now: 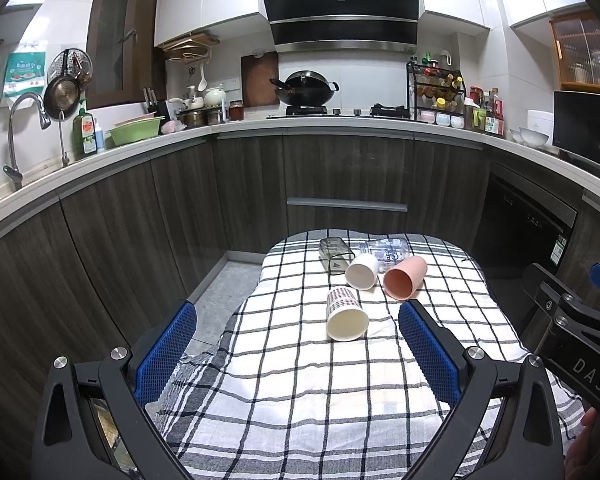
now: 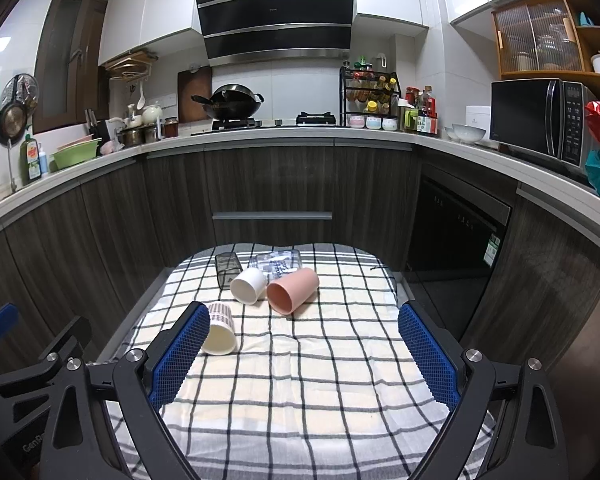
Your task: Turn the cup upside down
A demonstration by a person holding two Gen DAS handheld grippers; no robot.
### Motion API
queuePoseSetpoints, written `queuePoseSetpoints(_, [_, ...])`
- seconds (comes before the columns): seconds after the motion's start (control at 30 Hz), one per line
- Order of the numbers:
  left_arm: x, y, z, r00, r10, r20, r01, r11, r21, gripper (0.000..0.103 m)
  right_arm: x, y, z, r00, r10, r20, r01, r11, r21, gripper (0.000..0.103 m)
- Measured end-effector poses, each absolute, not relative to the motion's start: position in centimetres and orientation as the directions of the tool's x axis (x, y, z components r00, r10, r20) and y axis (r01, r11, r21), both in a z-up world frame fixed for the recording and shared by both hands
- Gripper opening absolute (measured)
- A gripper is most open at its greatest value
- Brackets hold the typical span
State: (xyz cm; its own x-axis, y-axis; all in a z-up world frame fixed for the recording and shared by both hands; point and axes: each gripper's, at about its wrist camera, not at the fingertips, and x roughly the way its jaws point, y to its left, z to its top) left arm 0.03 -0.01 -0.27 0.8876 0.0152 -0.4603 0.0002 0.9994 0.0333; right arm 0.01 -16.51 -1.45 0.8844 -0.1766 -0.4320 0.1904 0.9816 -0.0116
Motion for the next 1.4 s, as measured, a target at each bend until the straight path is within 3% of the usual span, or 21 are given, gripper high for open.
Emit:
queuePoseSetpoints(0.97, [2.2, -0.2, -0.9, 0.875, 0.021, -0.484, -0.015, 1.000, 0.016, 0.103, 1.1, -16.0, -2.8, 0.875, -0.175, -0.451, 0.184, 0.983, -0.023, 0.095])
queuePoseSetpoints(1.4, [9.0, -2.0, -3.0, 0.819, 0.025, -0.573, -0.011, 1.000, 0.027, 0.103, 6.9, -18.3, -3.0, 0.847, -0.178, -0.500, 0.193, 0.981, -0.023, 0.095])
